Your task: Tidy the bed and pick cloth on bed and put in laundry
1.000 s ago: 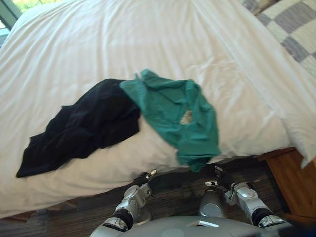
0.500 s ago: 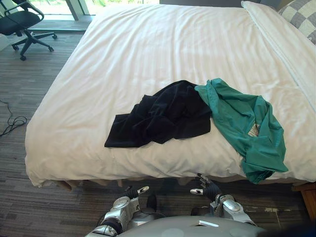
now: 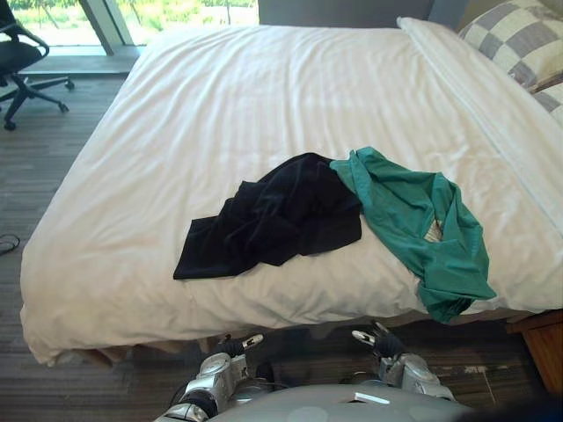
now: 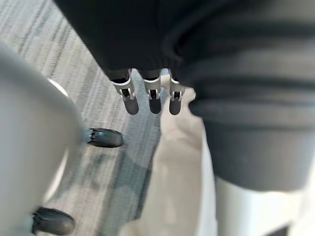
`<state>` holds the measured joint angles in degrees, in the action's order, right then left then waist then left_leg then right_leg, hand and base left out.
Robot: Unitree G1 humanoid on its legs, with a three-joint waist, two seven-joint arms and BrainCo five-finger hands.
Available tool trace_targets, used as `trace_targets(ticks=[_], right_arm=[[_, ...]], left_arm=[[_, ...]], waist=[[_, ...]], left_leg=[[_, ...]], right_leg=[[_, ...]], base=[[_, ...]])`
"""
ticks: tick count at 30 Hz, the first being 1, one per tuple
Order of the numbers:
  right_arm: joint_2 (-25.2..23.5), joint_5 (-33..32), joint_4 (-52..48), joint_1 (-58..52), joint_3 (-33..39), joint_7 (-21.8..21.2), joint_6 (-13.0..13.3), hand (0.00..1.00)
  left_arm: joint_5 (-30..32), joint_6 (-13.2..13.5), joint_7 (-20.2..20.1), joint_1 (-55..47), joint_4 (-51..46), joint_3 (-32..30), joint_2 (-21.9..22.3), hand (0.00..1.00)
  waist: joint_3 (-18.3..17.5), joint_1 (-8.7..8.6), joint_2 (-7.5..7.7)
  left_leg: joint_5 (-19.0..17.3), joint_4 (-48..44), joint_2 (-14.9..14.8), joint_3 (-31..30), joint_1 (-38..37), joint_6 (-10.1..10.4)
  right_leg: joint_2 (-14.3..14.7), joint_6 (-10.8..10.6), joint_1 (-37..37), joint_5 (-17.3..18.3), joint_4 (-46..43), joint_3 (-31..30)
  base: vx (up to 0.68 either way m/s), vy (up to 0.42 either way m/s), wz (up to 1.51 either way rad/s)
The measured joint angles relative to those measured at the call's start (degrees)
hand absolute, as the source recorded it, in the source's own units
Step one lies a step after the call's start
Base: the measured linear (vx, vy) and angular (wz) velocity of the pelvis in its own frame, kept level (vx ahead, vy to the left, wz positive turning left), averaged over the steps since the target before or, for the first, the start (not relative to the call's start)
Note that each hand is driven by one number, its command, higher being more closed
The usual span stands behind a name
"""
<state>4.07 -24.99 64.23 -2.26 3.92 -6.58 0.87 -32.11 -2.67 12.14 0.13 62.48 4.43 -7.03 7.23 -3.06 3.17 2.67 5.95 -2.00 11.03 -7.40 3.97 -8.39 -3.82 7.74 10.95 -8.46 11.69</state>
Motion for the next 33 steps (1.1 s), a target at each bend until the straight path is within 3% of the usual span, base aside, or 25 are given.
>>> trace_targets(ticks=[1,3,6,8,11,13,16,19,21,22,27,28,33], right_arm=[[-0.34,-3.21,0.48,-1.34,5.71,2.20,-1.91,0.00],[-0.13,-6.33,0.72,-3.46,12.12,4.61,-3.03,0.00],[0.93,-12.40,0.95,-6.91,19.47,8.26,-2.85,0.00],[2.15,-15.32,0.86,-7.88,27.94,10.23,-1.22,0.00],[4.60,-15.37,0.73,-8.21,36.82,11.37,1.02,0.00],[9.25,-12.80,0.76,-7.96,45.86,12.04,2.67,0.00],[16.03,-8.66,1.01,-5.69,53.88,11.83,4.93,0.00],[22.96,-4.85,0.89,-2.47,55.58,11.02,8.06,0.00],[25.45,-3.33,-0.52,-1.03,54.24,10.43,9.99,0.00],[26.49,-1.90,-3.58,0.08,51.55,9.97,11.55,0.00],[27.27,6.71,-23.78,-0.42,37.40,9.06,15.00,0.00],[27.62,7.87,-25.67,-0.56,35.89,8.99,15.29,0.00],[30.18,19.02,-33.75,-0.92,24.83,6.62,17.60,0.00]], left_arm=[[-4.33,0.51,1.55,-0.85,0.16,-3.94,-0.18,0.00],[-8.83,1.11,3.02,-1.58,1.58,-9.05,-1.08,0.00],[-14.79,1.82,4.61,-2.64,2.27,-16.38,-2.50,0.00],[-18.99,2.02,5.92,-4.08,2.35,-25.14,-3.17,0.00],[-23.02,2.15,6.87,-5.18,2.37,-34.41,-5.02,0.00],[-27.20,3.11,7.58,-6.43,3.85,-44.67,-8.69,0.00],[-30.38,3.67,8.88,-7.66,5.65,-54.64,-14.76,0.00],[-31.49,5.52,9.46,-7.66,6.30,-59.80,-20.99,0.00],[-28.95,7.11,9.67,-7.29,5.70,-60.10,-23.57,0.00],[-23.86,9.05,10.59,-6.93,3.02,-59.61,-24.84,0.00],[-9.90,17.10,12.01,-5.95,-19.15,-49.75,-31.68,0.00],[-8.27,17.73,11.87,-5.61,-22.08,-48.76,-32.31,0.00],[5.22,21.62,7.03,-0.52,-37.07,-37.75,-35.30,0.00]], waist=[[-0.21,-0.50,-0.33],[-0.33,-0.83,-0.65],[-0.20,-0.77,-1.66],[-0.23,-0.67,-2.35],[-0.34,-0.72,-2.68],[-0.94,-0.75,-3.16],[-1.22,-0.70,-2.96],[-1.81,-0.67,-2.40],[-2.15,-0.61,-2.03],[-2.18,-0.57,-2.07],[-3.31,0.20,-1.63],[-3.32,0.29,-1.67],[-3.94,0.17,-2.94]], left_leg=[[-0.01,0.02,0.04,0.03,-0.26,0.02],[-0.01,0.04,-0.01,-0.05,-0.69,0.01],[-0.04,0.09,-0.25,-0.48,-0.57,-0.01],[-0.85,0.11,-0.49,0.19,-0.28,-0.46],[-1.20,0.10,-0.95,2.73,0.59,-1.02],[-1.01,0.09,-0.75,2.85,1.56,-0.81],[-0.54,0.07,-0.49,2.51,2.10,-1.01],[0.05,0.04,-0.41,1.83,2.56,-1.71],[0.05,0.05,-0.44,1.74,2.54,-1.71],[0.05,0.05,-0.48,1.57,2.56,-1.71],[0.06,0.07,-0.57,1.31,3.12,-1.48],[0.06,0.07,-0.55,1.30,3.09,-1.48],[0.10,0.05,0.04,1.61,2.88,-1.52]], right_leg=[[0.01,-0.03,0.43,0.02,0.13,0.03],[0.21,-0.03,0.90,0.02,0.30,0.03],[0.45,-0.02,1.06,0.02,0.52,0.14],[0.59,-0.02,0.98,0.09,0.87,0.64],[0.43,-0.19,0.96,-0.03,1.88,1.59],[0.44,-0.44,0.74,-0.41,2.60,1.77],[0.30,-0.19,0.81,-0.70,2.70,2.36],[0.32,0.02,0.96,-0.56,3.08,3.42],[0.39,0.42,1.10,-0.31,3.11,3.58],[0.45,0.77,1.15,-0.08,3.09,3.71],[0.99,1.44,0.69,0.44,2.63,4.01],[0.96,1.49,0.69,0.47,2.55,4.01],[0.35,1.50,0.71,0.47,2.34,3.85]], base=[[0.00,0.000,0.00],[0.00,0.000,0.00],[-0.05,-0.013,0.08],[-0.07,-0.001,0.05],[-0.03,0.009,0.18],[0.04,0.018,0.15],[0.09,0.004,0.13],[0.08,-0.020,0.16],[0.05,-0.024,0.08],[0.03,-0.024,0.08],[0.01,-0.019,0.05],[0.00,0.000,0.00],[0.00,0.006,-0.01]])
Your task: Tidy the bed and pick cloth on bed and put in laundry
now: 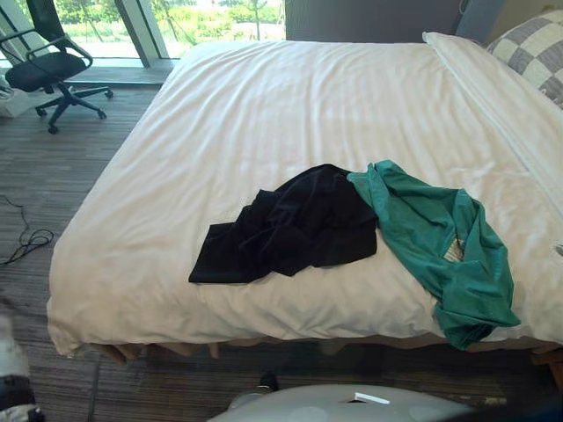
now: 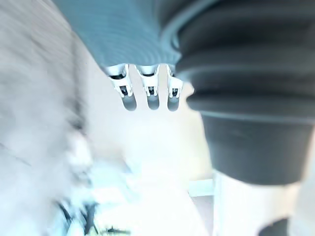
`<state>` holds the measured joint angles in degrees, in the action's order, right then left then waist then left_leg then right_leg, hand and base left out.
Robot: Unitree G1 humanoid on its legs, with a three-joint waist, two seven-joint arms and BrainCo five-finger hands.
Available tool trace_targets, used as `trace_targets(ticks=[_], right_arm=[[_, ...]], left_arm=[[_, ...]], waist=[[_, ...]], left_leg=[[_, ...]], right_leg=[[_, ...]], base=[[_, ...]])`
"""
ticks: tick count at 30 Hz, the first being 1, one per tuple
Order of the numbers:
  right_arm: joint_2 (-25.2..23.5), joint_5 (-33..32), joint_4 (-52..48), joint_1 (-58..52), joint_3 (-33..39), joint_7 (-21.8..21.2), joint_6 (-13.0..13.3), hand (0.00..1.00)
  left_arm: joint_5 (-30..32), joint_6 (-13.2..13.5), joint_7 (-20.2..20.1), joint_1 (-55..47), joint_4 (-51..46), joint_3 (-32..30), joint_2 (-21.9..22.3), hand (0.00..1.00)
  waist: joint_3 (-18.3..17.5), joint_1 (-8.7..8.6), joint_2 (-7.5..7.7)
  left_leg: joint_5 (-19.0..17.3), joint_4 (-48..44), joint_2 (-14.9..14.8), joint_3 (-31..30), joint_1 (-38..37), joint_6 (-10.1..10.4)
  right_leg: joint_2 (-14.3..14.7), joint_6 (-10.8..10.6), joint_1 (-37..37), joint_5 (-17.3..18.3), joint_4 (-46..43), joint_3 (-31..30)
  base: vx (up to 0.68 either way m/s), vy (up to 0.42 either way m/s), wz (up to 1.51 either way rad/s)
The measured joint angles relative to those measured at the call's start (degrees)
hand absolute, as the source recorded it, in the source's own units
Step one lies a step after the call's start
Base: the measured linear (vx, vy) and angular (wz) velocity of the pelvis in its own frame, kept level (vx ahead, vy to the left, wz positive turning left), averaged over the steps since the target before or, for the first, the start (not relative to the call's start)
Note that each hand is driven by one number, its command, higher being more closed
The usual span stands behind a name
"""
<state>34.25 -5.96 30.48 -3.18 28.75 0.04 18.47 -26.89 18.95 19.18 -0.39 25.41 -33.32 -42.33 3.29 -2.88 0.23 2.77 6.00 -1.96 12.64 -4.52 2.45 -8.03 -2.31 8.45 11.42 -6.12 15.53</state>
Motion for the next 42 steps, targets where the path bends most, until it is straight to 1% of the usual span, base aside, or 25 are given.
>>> trace_targets(ticks=[2,3,4,5,7,8,10,12,15,18,21,22,23,24,26,28,29,32,34,35,36,37,39,40,42], right_arm=[[0.75,3.03,-0.18,0.96,-5.95,-1.35,0.08,0.00],[0.82,3.29,-0.28,1.31,-7.36,-1.67,0.10,0.00],[1.00,3.71,-0.28,2.19,-9.90,-2.26,0.26,0.00],[1.09,4.05,-0.10,2.80,-11.08,-2.34,0.35,0.00],[2.31,4.64,-0.05,4.28,-14.41,-2.94,0.76,0.00],[2.55,4.66,-0.05,4.77,-14.99,-3.18,0.76,0.00],[2.67,4.66,-0.05,6.90,-17.43,-3.44,0.76,0.00],[2.65,4.65,-0.12,8.37,-19.47,-3.59,0.74,0.00],[2.56,4.48,-0.38,10.58,-21.52,-3.87,0.63,0.00],[2.12,4.49,-2.01,12.57,-22.50,-3.94,-0.73,0.00],[1.21,4.51,-4.44,14.83,-22.85,-3.92,-1.70,0.00],[1.05,4.49,-5.24,15.81,-22.84,-3.86,-2.10,0.00],[0.55,4.48,-6.04,17.38,-22.78,-3.79,-2.81,0.00],[0.42,4.47,-6.85,17.59,-22.77,-3.77,-3.05,0.00],[0.40,4.38,-9.38,17.75,-22.77,-3.77,-3.43,0.00],[0.38,4.38,-9.48,18.33,-22.75,-3.79,-3.48,0.00],[0.38,4.38,-9.48,19.02,-22.48,-3.79,-3.66,0.00],[0.38,4.40,-10.76,21.05,-22.46,-3.82,-3.82,0.00],[0.38,4.41,-12.09,22.24,-22.22,-3.79,-3.82,0.00],[0.38,4.41,-12.19,22.45,-22.23,-3.81,-3.83,0.00],[0.39,4.41,-12.39,23.37,-22.21,-3.78,-3.94,0.00],[0.39,4.41,-13.20,24.17,-22.21,-3.71,-4.27,0.00],[0.38,4.51,-13.52,25.83,-22.42,-3.71,-4.81,0.00],[0.39,4.69,-13.59,26.99,-22.40,-3.51,-5.54,0.00],[0.43,5.30,-13.68,28.44,-22.41,-3.30,-5.89,0.00]], left_arm=[[3.54,0.34,-3.99,4.43,-2.77,8.27,-1.25,0.00],[4.09,0.34,-5.06,5.73,-3.06,10.23,-1.54,0.00],[4.58,0.31,-7.57,8.29,-3.60,13.86,-1.56,0.00],[4.71,0.28,-8.71,9.26,-3.73,15.58,-1.55,0.00],[6.20,-0.13,-13.22,13.03,-3.77,22.55,-0.96,0.00],[7.04,-0.22,-14.24,13.73,-3.77,23.93,-0.77,0.00],[10.90,-1.41,-17.27,16.33,-3.66,28.99,-0.39,0.00],[12.98,-2.61,-19.40,18.98,-2.62,32.81,0.02,0.00],[13.16,-5.04,-21.54,24.50,1.36,37.67,2.16,0.00],[15.48,-8.19,-23.41,30.64,5.97,42.79,4.06,0.00],[16.66,-11.56,-24.95,35.03,10.17,45.71,5.12,0.00],[17.56,-13.11,-25.54,36.37,11.31,46.62,6.01,0.00],[19.13,-14.94,-25.78,37.61,12.16,48.18,6.54,0.00],[19.69,-15.59,-25.83,37.72,12.16,48.56,6.77,0.00],[22.03,-18.04,-26.30,38.03,13.61,49.63,8.34,0.00],[23.30,-19.39,-26.31,38.72,15.14,50.70,8.72,0.00],[25.19,-20.87,-26.31,39.98,16.93,51.45,9.33,0.00],[28.43,-22.82,-26.27,40.33,18.96,51.46,10.62,0.00],[29.90,-23.81,-26.32,42.42,18.93,50.71,10.70,0.00],[30.19,-23.94,-26.41,42.44,18.98,50.55,10.73,0.00],[30.52,-23.96,-26.48,42.08,19.01,50.01,11.00,1.00],[30.95,-24.00,-26.44,42.31,19.01,49.45,12.00,1.00],[30.84,-24.11,-26.69,42.32,19.00,48.14,12.73,1.00],[30.84,-24.11,-27.75,42.31,19.00,47.27,12.54,1.00],[30.73,-24.18,-28.21,42.22,19.02,46.34,12.29,1.00]], waist=[[-0.26,0.11,-0.36],[-0.28,0.01,-0.34],[-0.27,-0.39,-0.33],[-0.25,-0.76,-0.30],[-0.18,-1.33,-0.40],[-0.13,-1.45,-0.49],[0.03,-1.69,-0.73],[0.50,-1.99,-1.17],[1.20,-2.74,-2.21],[3.50,-3.16,-3.27],[5.59,-4.06,-3.57],[6.44,-4.57,-3.58],[8.26,-4.73,-3.39],[8.92,-4.84,-3.45],[10.59,-5.67,-3.74],[11.57,-6.24,-3.76],[13.02,-6.51,-3.72],[15.24,-6.74,-4.05],[18.06,-6.95,-4.27],[18.17,-6.97,-4.46],[18.62,-6.98,-4.91],[19.30,-6.96,-5.33],[19.78,-6.87,-5.56],[19.87,-6.83,-5.54],[19.94,-6.66,-5.59]], left_leg=[[0.39,-0.04,0.01,1.32,-0.50,0.28],[0.59,-0.04,0.00,1.53,-0.58,0.41],[0.98,-0.03,-0.12,2.29,-0.54,0.41],[1.33,-0.03,-0.14,2.49,-0.54,0.44],[2.08,-0.01,-0.56,2.71,-0.55,0.55],[2.08,-0.01,-0.75,2.76,-0.55,0.54],[2.18,0.00,-1.37,3.89,-0.29,0.50],[2.24,0.02,-2.14,4.25,-0.12,0.42],[3.01,0.04,-3.10,4.67,1.64,0.08],[3.55,0.03,-3.85,6.54,2.94,-0.09],[4.36,0.00,-4.13,7.80,4.54,-0.42],[4.64,-0.02,-4.17,8.21,5.38,-0.65],[4.75,-0.03,-4.22,9.23,5.66,-0.73],[4.78,-0.03,-4.17,9.46,5.81,-0.77],[5.02,-0.05,-4.00,10.48,6.93,-1.08],[5.20,-0.15,-3.90,10.56,7.48,-1.19],[5.42,-0.34,-3.87,10.73,7.79,-1.26],[5.79,-0.36,-3.89,11.97,9.78,-1.23],[6.15,-0.38,-3.98,12.13,10.39,-1.08],[6.24,-0.37,-4.00,12.14,10.76,-1.09],[6.35,-0.38,-4.02,12.22,11.24,-1.14],[6.40,-0.38,-4.05,12.27,11.40,-1.14],[6.30,-0.37,-4.08,12.50,11.58,-1.00],[6.08,-0.37,-4.07,12.69,11.65,-0.78],[6.03,-0.36,-4.04,13.01,11.70,-0.84]], right_leg=[[-0.07,0.00,0.07,0.00,-0.27,-0.50],[-0.06,0.01,0.06,-0.01,-0.31,-0.48],[-0.02,0.03,0.01,-0.02,-0.41,-0.50],[-0.05,0.04,0.01,-0.03,-0.54,-0.52],[-0.03,0.10,-0.08,-0.05,-0.98,-0.87],[-0.01,0.12,-0.19,-0.05,-1.07,-1.00],[0.75,0.71,-1.80,0.06,-2.32,-2.65],[1.41,1.16,-2.61,-0.16,-2.87,-3.35],[1.99,1.73,-5.00,-0.81,-3.59,-3.81],[2.63,1.60,-7.49,-1.99,-4.27,-5.67],[2.87,1.23,-10.20,-2.85,-4.97,-7.05],[2.94,1.20,-11.39,-3.29,-5.09,-7.49],[3.04,1.22,-12.68,-3.62,-5.74,-8.88],[3.02,1.18,-13.06,-3.65,-5.98,-9.16],[2.87,0.87,-14.87,-4.01,-6.49,-10.09],[2.78,0.89,-15.80,-4.03,-6.98,-10.29],[2.75,0.89,-16.44,-4.03,-7.49,-10.43],[2.87,0.90,-19.83,-4.04,-9.05,-11.87],[2.92,0.90,-21.19,-4.06,-10.23,-12.21],[2.94,0.90,-21.61,-4.05,-10.38,-12.22],[2.96,0.88,-22.35,-4.04,-10.74,-12.35],[2.97,0.87,-22.57,-4.04,-10.94,-12.36],[2.97,0.70,-23.12,-3.89,-11.54,-12.59],[2.96,0.40,-23.57,-3.64,-12.10,-12.87],[2.92,-0.02,-24.09,-3.37,-12.74,-13.23]], base=[[0.00,0.016,-0.09],[0.00,0.000,0.00],[-0.03,-0.011,0.03],[-0.05,-0.026,0.06],[-0.06,-0.037,0.03],[-0.06,-0.024,-0.11],[-0.08,-0.004,-0.27],[-0.10,-0.019,-0.21],[-0.12,-0.016,-0.11],[-0.13,0.014,-0.26],[-0.08,0.026,-0.25],[-0.07,0.037,-0.29],[-0.04,0.031,-0.31],[-0.04,0.027,-0.31],[-0.02,0.029,-0.17],[0.02,0.019,-0.08],[0.00,0.010,-0.08],[-0.01,-0.005,-0.17],[-0.01,-0.039,-0.07],[-0.01,-0.053,-0.06],[0.00,-0.054,0.00],[0.00,-0.041,-0.01],[0.00,-0.039,-0.04],[-0.01,-0.042,-0.07],[0.00,-0.047,-0.06]])
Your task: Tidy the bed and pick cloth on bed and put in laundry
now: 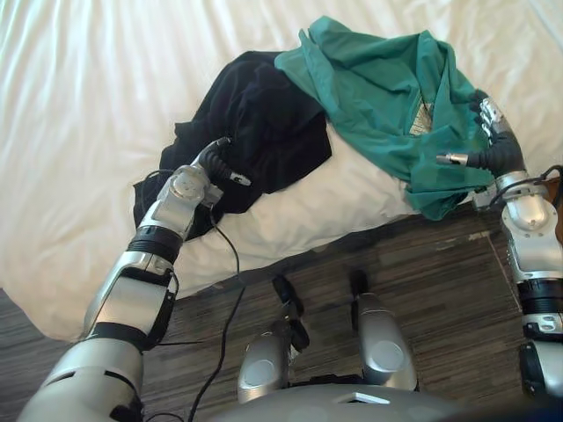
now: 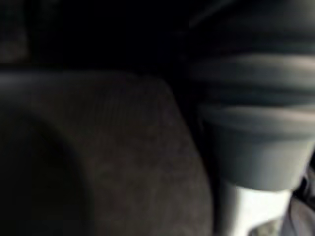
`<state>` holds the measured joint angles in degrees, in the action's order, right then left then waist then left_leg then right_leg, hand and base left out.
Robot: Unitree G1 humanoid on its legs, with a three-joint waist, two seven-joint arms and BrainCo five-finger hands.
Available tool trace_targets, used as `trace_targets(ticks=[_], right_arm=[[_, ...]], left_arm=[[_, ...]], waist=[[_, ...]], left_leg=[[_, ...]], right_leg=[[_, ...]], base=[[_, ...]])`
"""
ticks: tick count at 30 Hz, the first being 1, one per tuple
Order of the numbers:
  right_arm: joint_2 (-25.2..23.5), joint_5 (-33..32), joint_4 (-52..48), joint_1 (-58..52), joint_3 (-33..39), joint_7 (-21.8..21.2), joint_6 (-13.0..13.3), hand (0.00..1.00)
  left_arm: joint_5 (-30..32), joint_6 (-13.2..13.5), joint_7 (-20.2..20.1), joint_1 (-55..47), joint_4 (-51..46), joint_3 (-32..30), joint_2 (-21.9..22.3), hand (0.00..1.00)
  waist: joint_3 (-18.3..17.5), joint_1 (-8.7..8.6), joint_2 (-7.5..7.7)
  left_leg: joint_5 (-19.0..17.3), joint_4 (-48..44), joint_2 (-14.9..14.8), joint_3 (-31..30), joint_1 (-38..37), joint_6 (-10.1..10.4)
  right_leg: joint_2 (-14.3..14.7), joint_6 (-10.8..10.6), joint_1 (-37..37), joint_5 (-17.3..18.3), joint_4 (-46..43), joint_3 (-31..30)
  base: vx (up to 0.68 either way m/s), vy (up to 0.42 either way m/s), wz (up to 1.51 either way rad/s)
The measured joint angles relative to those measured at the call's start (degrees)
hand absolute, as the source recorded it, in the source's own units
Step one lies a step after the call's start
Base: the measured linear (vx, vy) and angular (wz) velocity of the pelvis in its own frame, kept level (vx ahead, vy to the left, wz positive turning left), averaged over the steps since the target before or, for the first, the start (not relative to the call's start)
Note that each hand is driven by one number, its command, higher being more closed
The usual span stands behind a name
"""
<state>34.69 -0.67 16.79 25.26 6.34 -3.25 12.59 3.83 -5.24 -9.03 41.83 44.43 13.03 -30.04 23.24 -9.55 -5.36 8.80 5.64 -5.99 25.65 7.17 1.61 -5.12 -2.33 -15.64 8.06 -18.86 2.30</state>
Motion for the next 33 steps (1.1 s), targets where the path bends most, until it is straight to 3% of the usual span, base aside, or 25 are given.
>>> trace_targets(ticks=[3,7,11,16,18,19,20,22,26,30,31,33], right_arm=[[0.85,3.88,-0.01,1.76,-0.41,0.85,-1.30,0.00],[6.70,7.74,0.19,4.17,-1.13,2.60,-4.42,0.00],[11.73,8.85,5.78,7.14,-1.36,4.12,-8.97,0.00],[17.74,8.90,16.96,13.73,-2.92,4.75,-13.23,0.00],[19.04,8.91,20.64,17.17,-3.86,4.60,-13.67,0.00],[20.97,8.91,23.02,18.63,-4.90,4.07,-13.69,0.00],[21.71,8.90,24.33,19.20,-4.98,3.75,-13.74,0.00],[23.66,8.91,28.13,20.09,-5.01,2.41,-14.19,0.00],[25.96,9.59,33.12,23.38,-5.05,0.77,-14.76,0.00],[27.86,11.52,34.77,24.26,-5.01,-5.97,-15.09,0.00],[28.70,12.47,35.37,24.06,-4.99,-8.23,-15.43,1.00],[29.47,13.38,36.56,24.42,-4.83,-11.17,-15.68,1.00]], left_arm=[[-2.76,0.03,-0.08,-1.53,-0.06,-2.43,-0.17,1.00],[-13.08,4.34,-4.30,-8.73,-5.20,-7.77,-1.01,1.00],[-24.91,8.53,-11.75,-20.16,-12.08,-11.73,0.51,1.00],[-27.96,8.55,-22.05,-30.57,-16.84,-11.14,3.02,1.00],[-27.84,6.29,-24.31,-35.77,-16.24,-8.12,2.96,1.00],[-27.79,3.27,-24.80,-38.83,-14.66,-4.83,3.48,1.00],[-27.71,1.87,-24.94,-40.38,-13.47,-3.19,4.02,1.00],[-27.90,-2.86,-25.13,-46.94,-11.22,0.31,6.30,1.00],[-32.02,-5.94,-25.48,-50.33,-15.24,-1.06,6.16,1.00],[-32.08,-8.08,-27.25,-51.39,-19.88,-1.59,6.13,1.00],[-32.22,-8.12,-28.27,-51.80,-21.11,-1.94,6.14,1.00],[-32.71,-8.13,-29.51,-51.81,-21.37,-1.92,6.17,1.00]], waist=[[-0.05,0.21,-0.17],[0.37,0.98,-1.16],[0.52,2.14,-2.23],[1.68,4.73,-4.76],[2.05,5.55,-5.81],[2.65,5.86,-6.55],[2.91,6.03,-6.94],[4.03,7.57,-7.02],[4.15,8.84,-7.78],[3.75,8.90,-8.36],[3.64,8.94,-8.52],[3.41,9.03,-8.83]], left_leg=[[-0.04,0.02,0.08,-0.70,0.63,-0.12],[0.69,0.01,0.24,-2.28,1.97,-0.95],[1.23,-0.05,0.27,-6.23,3.09,-1.02],[1.25,-0.99,0.79,-10.61,4.35,-1.00],[1.24,-1.31,1.03,-11.29,5.07,-1.00],[1.23,-1.38,1.24,-11.95,5.51,-1.00],[1.24,-1.47,1.32,-12.26,5.88,-1.00],[1.26,-1.44,1.72,-12.62,6.72,-0.97],[2.43,-0.43,3.00,-13.74,7.73,-1.05],[2.65,-0.20,4.48,-14.10,7.73,-1.21],[2.67,-0.19,4.86,-14.22,7.73,-1.24],[2.71,-0.17,5.19,-14.69,7.72,-1.30]], right_leg=[[-0.04,-0.30,-0.53,0.37,-0.69,0.03],[-0.45,-0.60,-1.83,1.23,-1.94,1.36],[-0.94,-0.70,-1.30,2.49,-2.60,4.96],[-1.39,-0.60,0.22,3.83,-2.72,8.15],[-1.81,-0.57,0.07,4.51,-2.88,8.64],[-2.14,-0.55,0.02,4.73,-2.93,9.40],[-2.30,-0.61,-0.06,4.84,-2.99,9.80],[-3.18,-0.18,-0.99,5.47,-3.82,10.23],[-4.74,0.04,-2.84,6.42,-6.01,11.14],[-6.43,-0.13,-3.22,6.94,-7.24,11.37],[-6.88,-0.16,-3.26,7.05,-7.36,11.49],[-7.24,-0.26,-3.03,7.18,-7.52,11.97]], base=[[0.02,-0.057,0.01],[0.06,-0.067,0.17],[0.12,-0.082,0.46],[0.09,-0.063,0.47],[0.05,-0.033,0.32],[0.05,-0.024,0.30],[0.05,0.002,0.31],[0.05,0.002,0.23],[0.03,-0.004,0.21],[-0.01,0.007,0.09],[-0.01,0.003,0.10],[0.00,-0.012,0.16]])
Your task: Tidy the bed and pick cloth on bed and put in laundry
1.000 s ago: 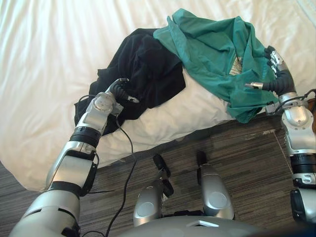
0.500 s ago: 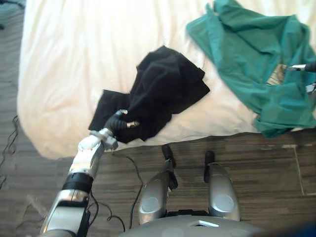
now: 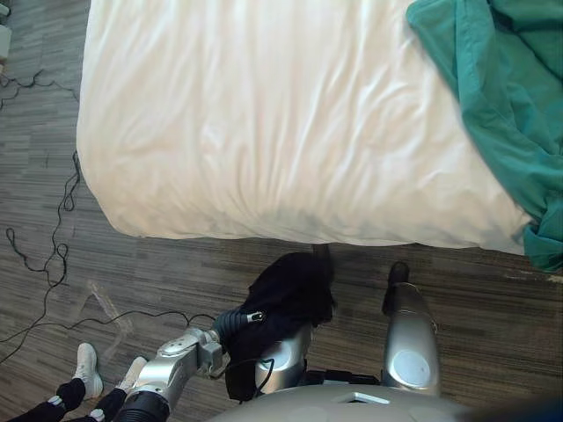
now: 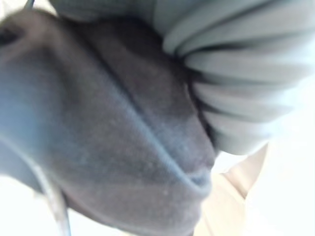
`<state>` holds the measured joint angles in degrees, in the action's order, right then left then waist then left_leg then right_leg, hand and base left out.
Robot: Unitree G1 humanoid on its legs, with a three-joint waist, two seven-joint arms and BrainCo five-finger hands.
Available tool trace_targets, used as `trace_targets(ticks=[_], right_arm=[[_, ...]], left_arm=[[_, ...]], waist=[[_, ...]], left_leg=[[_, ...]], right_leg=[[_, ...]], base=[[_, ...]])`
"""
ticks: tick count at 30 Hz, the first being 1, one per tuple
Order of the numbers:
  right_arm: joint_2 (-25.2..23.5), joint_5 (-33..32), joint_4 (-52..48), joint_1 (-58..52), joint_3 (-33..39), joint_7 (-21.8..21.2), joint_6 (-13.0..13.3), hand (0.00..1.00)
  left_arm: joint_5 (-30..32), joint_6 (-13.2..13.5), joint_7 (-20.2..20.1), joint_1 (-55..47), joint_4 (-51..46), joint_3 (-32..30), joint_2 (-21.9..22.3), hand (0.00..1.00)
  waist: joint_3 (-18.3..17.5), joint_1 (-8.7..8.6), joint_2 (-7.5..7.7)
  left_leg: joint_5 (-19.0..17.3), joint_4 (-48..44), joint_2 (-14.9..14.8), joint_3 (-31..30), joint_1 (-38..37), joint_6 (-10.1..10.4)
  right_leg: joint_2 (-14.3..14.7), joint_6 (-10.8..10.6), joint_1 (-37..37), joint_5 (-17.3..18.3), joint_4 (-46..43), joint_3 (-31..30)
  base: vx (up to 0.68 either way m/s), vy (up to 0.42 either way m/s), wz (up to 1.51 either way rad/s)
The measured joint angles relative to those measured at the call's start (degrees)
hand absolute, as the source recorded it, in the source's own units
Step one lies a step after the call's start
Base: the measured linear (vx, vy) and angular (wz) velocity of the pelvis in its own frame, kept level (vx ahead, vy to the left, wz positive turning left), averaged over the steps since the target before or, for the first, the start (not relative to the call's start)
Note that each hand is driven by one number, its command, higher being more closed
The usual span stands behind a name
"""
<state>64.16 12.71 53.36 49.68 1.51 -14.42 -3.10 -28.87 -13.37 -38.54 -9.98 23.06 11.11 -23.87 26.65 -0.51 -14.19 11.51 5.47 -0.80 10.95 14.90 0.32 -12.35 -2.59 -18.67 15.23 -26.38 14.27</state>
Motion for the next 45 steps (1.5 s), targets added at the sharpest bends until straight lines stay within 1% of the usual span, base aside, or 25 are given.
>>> trace_targets(ticks=[2,6,9,12,14,16,17,19,20,22,27,30,31,33,34,35,36,37,38,39,40,41,42,43,45], right_arm=[[1.44,1.20,1.96,-0.04,0.46,-3.50,-0.23,1.00],[2.23,1.79,4.07,-0.25,1.52,-4.89,0.28,1.00],[1.17,-3.37,3.71,-3.09,4.63,-4.89,0.66,1.00],[-3.31,-10.81,0.90,-8.94,10.05,-3.12,3.32,1.00],[-8.70,-16.95,-1.60,-12.61,12.78,-1.14,5.43,1.00],[-18.59,-24.84,-6.66,-18.99,15.54,0.27,7.83,1.00],[-21.08,-26.24,-7.84,-20.99,15.81,0.85,8.62,1.00],[-29.70,-28.40,-10.99,-27.78,15.92,1.88,11.46,1.00],[-31.74,-28.42,-11.41,-29.43,15.72,1.87,11.94,1.00],[-38.70,-28.47,-11.80,-34.75,15.60,2.28,14.77,1.00],[-44.11,-27.65,-9.41,-41.25,12.17,1.46,18.55,1.00],[-44.53,-28.00,-8.59,-45.65,11.29,-1.39,20.05,1.00],[-44.55,-29.95,-9.18,-48.34,10.27,-4.27,20.68,1.00],[-44.98,-32.61,-10.56,-52.11,9.74,-5.59,21.14,1.00],[-45.03,-34.33,-11.26,-54.77,9.54,-5.76,21.13,1.00],[-44.98,-35.65,-12.11,-57.06,9.05,-5.76,21.10,1.00],[-45.09,-36.57,-12.65,-58.16,8.56,-5.77,20.97,1.00],[-45.55,-37.93,-14.05,-60.74,6.24,-5.77,20.62,1.00],[-45.98,-38.62,-14.62,-61.90,5.09,-5.75,20.55,1.00],[-47.31,-39.47,-16.18,-63.95,3.36,-5.32,20.33,1.00],[-48.61,-39.63,-18.07,-66.07,3.06,-3.99,20.40,1.00],[-49.34,-39.64,-19.05,-67.26,3.12,-2.82,20.49,1.00],[-50.03,-39.63,-21.25,-69.97,3.83,-0.72,20.74,1.00],[-50.18,-39.63,-23.15,-73.24,5.11,1.05,20.87,1.00],[-50.46,-39.71,-26.79,-76.95,4.82,1.83,20.56,1.00]], left_arm=[[-0.02,-0.13,-1.45,-0.02,-0.14,-0.09,-0.23,1.00],[0.02,-1.50,-3.52,-0.11,-1.53,-0.24,-0.85,1.00],[0.21,-1.39,-4.01,-0.16,-1.64,-0.21,-0.81,1.00],[0.24,-0.95,-3.38,-0.44,-1.87,-0.22,0.24,1.00],[0.23,-0.67,-1.57,-0.67,-2.17,-0.04,1.44,1.00],[0.23,-0.07,2.09,-0.70,-2.07,0.46,3.29,1.00],[0.23,0.22,3.25,-0.73,-2.01,1.04,3.76,1.00],[0.15,1.48,7.43,-0.69,-1.07,2.56,6.57,1.00],[0.15,1.79,8.37,-0.68,-0.48,2.65,7.54,1.00],[0.11,3.96,12.95,-0.57,3.73,3.59,10.75,1.00],[-1.25,6.81,19.70,0.03,12.51,3.39,13.06,1.00],[-1.21,8.83,24.37,0.12,16.20,3.31,14.53,1.00],[-1.00,10.12,26.69,0.10,17.06,3.24,15.07,1.00],[-0.96,11.65,28.52,-0.07,17.08,2.38,15.46,1.00],[-0.97,13.28,30.06,-0.44,17.03,1.45,15.88,1.00],[-1.03,14.98,31.33,-0.84,16.72,0.63,16.06,1.00],[-1.18,15.95,31.97,-1.02,16.52,0.40,15.93,1.00],[-1.60,17.27,33.14,-1.26,16.47,-0.02,16.33,1.00],[-1.77,17.89,33.76,-1.27,16.37,-0.21,16.31,1.00],[-2.96,19.22,34.85,-1.55,16.23,-1.59,16.81,1.00],[-3.83,20.24,35.44,-1.37,15.18,-1.92,16.93,1.00],[-3.83,20.58,35.73,-1.36,14.33,-1.97,17.04,1.00],[-3.82,21.51,36.67,-1.25,13.14,-1.99,17.71,1.00],[-3.80,22.03,37.72,-2.07,11.66,-1.96,18.46,1.00],[-4.14,23.97,38.82,-5.05,8.51,-1.82,19.18,1.00]], waist=[[-0.09,0.22,-0.12],[-0.09,1.21,-0.11],[-0.07,1.38,-0.04],[-0.07,0.93,0.55],[-0.74,0.58,1.86],[-2.21,-0.30,4.15],[-3.23,-0.33,4.63],[-6.43,-0.57,6.49],[-7.15,-0.65,6.99],[-10.23,-0.87,8.29],[-14.46,-1.65,10.70],[-16.60,-1.91,11.79],[-17.42,-2.28,12.73],[-17.33,-2.69,14.62],[-17.50,-2.55,15.54],[-17.62,-1.90,16.29],[-17.54,-1.79,16.82],[-17.33,-1.95,16.61],[-17.54,-2.45,16.55],[-17.57,-3.37,16.42],[-17.55,-3.90,16.41],[-17.62,-4.25,16.56],[-17.68,-5.35,16.43],[-18.04,-5.10,15.71],[-18.00,-3.32,14.75]], left_leg=[[0.20,0.00,0.12,-0.74,-0.08,-0.03],[0.44,0.04,0.14,-1.82,-0.91,0.08],[0.46,0.07,-0.13,-1.84,-1.93,0.13],[0.13,0.08,-0.79,-1.46,-3.53,0.60],[-0.30,0.07,-1.44,-0.32,-4.50,1.27],[-0.76,0.07,-2.62,-0.06,-6.25,4.40],[-0.89,0.07,-2.97,0.16,-6.36,4.81],[-1.61,0.07,-3.89,1.05,-8.05,5.79],[-1.72,0.08,-4.01,1.09,-8.71,5.94],[-2.48,0.09,-4.53,1.17,-11.18,6.92],[-3.27,0.16,-5.10,1.07,-14.68,7.54],[-4.09,0.42,-4.36,0.49,-16.61,6.35],[-5.12,0.42,-3.53,-1.01,-17.07,4.89],[-6.10,0.21,-1.97,-1.58,-17.87,3.49],[-6.62,0.14,-1.26,-2.60,-18.14,2.73],[-6.62,0.08,-0.69,-3.76,-18.92,2.60],[-6.86,-0.13,-0.43,-4.56,-19.23,2.26],[-7.20,-0.70,-1.40,-7.41,-19.30,1.84],[-7.17,-0.94,-2.13,-8.93,-18.91,1.89],[-7.04,-1.67,-3.20,-12.58,-16.94,2.13],[-6.54,-1.95,-3.28,-16.80,-14.75,2.80],[-6.22,-1.96,-2.80,-19.07,-13.56,3.05],[-5.28,-1.38,-1.00,-23.69,-11.55,2.78],[-4.56,0.09,-0.85,-25.79,-11.40,-0.21],[-3.80,-0.02,-0.98,-25.56,-11.42,-0.87]], right_leg=[[-0.26,-0.02,0.75,0.17,-0.03,1.12],[-0.32,-0.05,2.13,0.36,0.06,2.02],[-0.02,-0.06,3.29,0.36,0.50,2.10],[0.67,-0.12,5.21,0.12,1.61,2.05],[1.48,-0.19,5.90,-0.18,2.49,1.34],[2.80,-0.46,8.25,-0.98,5.08,1.21],[3.22,-0.50,8.53,-1.17,5.71,1.06],[4.33,-0.38,10.88,-1.36,7.87,0.92],[4.51,-0.38,11.71,-1.36,8.35,0.96],[5.27,-0.38,15.30,-1.36,10.82,1.25],[6.35,-0.40,21.04,-1.34,14.98,2.95],[6.30,-0.80,25.06,-0.56,16.35,5.94],[5.38,-1.08,26.10,1.45,14.93,8.70],[3.12,-2.49,27.28,3.92,10.91,12.08],[1.12,-3.66,26.97,4.70,5.18,14.09],[-1.00,-3.48,24.73,4.58,-2.86,14.70],[-1.91,-2.60,23.55,4.07,-7.00,14.53],[-2.45,1.53,19.89,2.36,-14.68,11.57],[-1.59,1.58,18.30,4.28,-15.93,9.60],[2.39,0.73,16.89,6.62,-11.47,5.39],[6.49,0.57,15.91,6.66,-3.93,-1.01],[8.03,0.55,15.88,6.67,0.48,-4.17],[10.37,1.54,16.51,5.42,5.88,-8.17],[11.93,2.25,17.69,5.71,7.67,-7.95],[11.09,3.07,19.21,5.66,8.54,-3.82]], base=[[0.02,-0.034,0.24],[0.03,-0.057,0.09],[0.03,-0.063,-0.03],[0.03,-0.064,-0.14],[0.03,-0.069,-0.27],[0.05,-0.090,-0.29],[0.09,-0.092,-0.25],[0.14,-0.104,-0.19],[0.11,-0.066,-0.12],[0.13,-0.076,-0.05],[0.10,-0.065,0.08],[0.09,-0.053,0.40],[0.07,-0.018,0.82],[0.09,-0.010,0.91],[0.11,-0.001,0.70],[0.14,0.011,0.56],[0.14,0.016,0.56],[0.14,-0.035,0.69],[0.12,-0.121,1.18],[0.07,-0.164,1.51],[0.02,-0.165,1.62],[-0.02,-0.203,1.98],[-0.02,-0.244,2.11],[-0.01,-0.239,1.91],[0.02,-0.133,0.99]])
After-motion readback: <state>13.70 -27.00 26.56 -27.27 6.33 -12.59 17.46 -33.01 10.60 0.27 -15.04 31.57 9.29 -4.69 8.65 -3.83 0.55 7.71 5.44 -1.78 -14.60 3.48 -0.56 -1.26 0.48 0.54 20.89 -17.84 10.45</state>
